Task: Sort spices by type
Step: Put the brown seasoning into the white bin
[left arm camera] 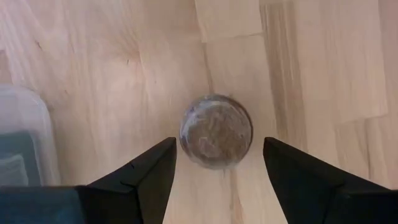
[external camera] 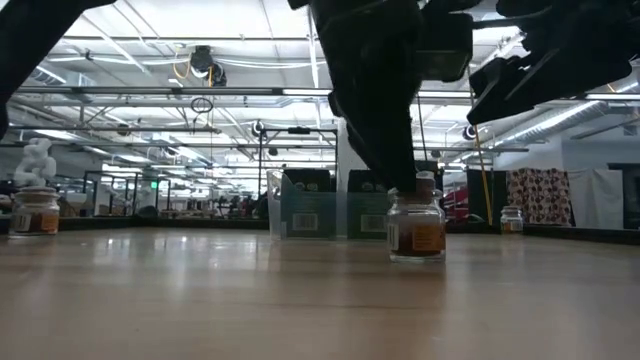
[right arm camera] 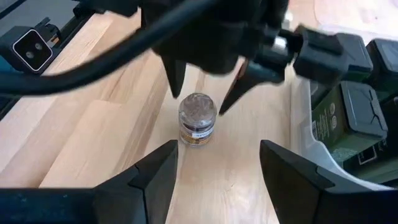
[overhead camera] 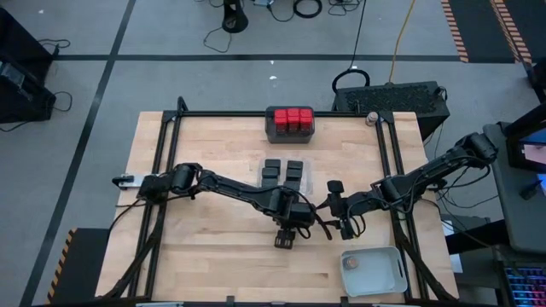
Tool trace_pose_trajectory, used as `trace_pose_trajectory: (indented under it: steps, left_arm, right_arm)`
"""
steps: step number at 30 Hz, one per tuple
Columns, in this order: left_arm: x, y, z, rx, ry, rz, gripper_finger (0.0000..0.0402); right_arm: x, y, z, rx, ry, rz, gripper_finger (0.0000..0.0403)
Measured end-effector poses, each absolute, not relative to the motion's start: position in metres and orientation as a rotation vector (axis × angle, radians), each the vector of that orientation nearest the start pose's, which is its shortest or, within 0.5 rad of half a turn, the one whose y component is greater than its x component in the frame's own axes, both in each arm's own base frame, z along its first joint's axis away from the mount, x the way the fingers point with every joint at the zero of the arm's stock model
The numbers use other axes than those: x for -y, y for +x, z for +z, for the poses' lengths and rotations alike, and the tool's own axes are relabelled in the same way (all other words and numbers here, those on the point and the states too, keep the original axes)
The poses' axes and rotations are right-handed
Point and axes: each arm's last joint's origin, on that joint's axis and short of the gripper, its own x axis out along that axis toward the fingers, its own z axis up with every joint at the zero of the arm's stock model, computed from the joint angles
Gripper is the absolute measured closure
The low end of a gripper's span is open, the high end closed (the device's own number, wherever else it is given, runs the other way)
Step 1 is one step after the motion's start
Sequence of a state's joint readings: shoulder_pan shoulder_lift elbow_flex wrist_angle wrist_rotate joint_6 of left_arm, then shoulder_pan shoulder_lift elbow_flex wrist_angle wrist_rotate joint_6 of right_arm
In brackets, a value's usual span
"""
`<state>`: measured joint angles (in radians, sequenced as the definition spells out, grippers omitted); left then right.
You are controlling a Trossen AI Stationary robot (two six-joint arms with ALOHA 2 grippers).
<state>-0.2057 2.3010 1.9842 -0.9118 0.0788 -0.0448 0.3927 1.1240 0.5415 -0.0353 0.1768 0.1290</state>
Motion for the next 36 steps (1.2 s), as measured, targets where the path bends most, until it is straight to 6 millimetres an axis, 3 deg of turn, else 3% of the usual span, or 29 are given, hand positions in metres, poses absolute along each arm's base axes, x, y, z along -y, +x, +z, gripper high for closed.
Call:
trace_pose_trajectory:
  steps: [6,11,15,19,25,30,36]
  left_arm:
    - [0.106,0.447,0.217,-1.299,0.102,-0.183,0.0155]
    - [0.112,0.424,0.258,-1.243,0.212,-0.085,0.0155]
    - [0.113,0.397,0.283,-1.187,0.245,-0.018,0.0155]
    - [0.105,0.358,0.292,-1.149,0.208,0.089,0.0155]
    - [0.106,0.309,0.274,-0.831,0.051,0.162,0.0155]
    - [0.124,0.286,0.236,-0.528,-0.031,0.147,0.0155]
    - [0.136,0.264,0.191,-0.373,-0.032,0.171,0.0155]
  right_arm:
    - [-0.080,0.207,0.201,-0.614,-0.006,0.156,0.0193]
    - [-0.081,0.208,0.202,-0.598,0.024,0.150,0.0193]
    - [-0.082,0.210,0.204,-0.593,0.054,0.153,0.0193]
    - [-0.088,0.223,0.210,-0.600,0.064,0.190,0.0193]
    - [-0.101,0.254,0.208,-0.652,-0.018,0.209,0.0193]
    - [-0.113,0.280,0.206,-0.688,-0.049,0.261,0.0193]
    - [-0.123,0.305,0.212,-0.726,-0.049,0.282,0.0193]
